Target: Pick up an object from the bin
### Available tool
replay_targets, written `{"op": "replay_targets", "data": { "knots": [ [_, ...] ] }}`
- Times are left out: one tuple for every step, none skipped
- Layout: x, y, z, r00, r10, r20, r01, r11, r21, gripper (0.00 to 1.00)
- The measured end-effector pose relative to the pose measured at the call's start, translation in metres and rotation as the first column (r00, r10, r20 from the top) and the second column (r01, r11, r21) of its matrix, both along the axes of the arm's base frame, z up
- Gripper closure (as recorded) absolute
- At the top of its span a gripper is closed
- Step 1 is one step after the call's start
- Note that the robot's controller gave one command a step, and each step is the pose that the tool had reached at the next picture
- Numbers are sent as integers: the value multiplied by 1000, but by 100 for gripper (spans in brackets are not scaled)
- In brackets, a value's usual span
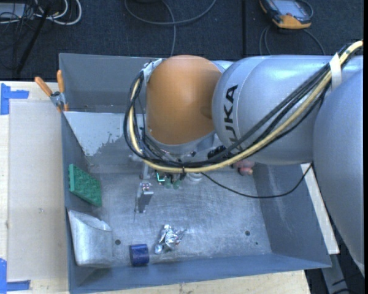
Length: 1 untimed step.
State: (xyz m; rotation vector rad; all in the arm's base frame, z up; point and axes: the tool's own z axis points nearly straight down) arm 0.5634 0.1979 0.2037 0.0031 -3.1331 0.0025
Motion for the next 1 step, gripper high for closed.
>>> {"op": "replay_targets", "data": {
  "knots": [
    [-69, -78, -102, 997, 72, -5, -72, 997, -3, 0]
  ]
}}
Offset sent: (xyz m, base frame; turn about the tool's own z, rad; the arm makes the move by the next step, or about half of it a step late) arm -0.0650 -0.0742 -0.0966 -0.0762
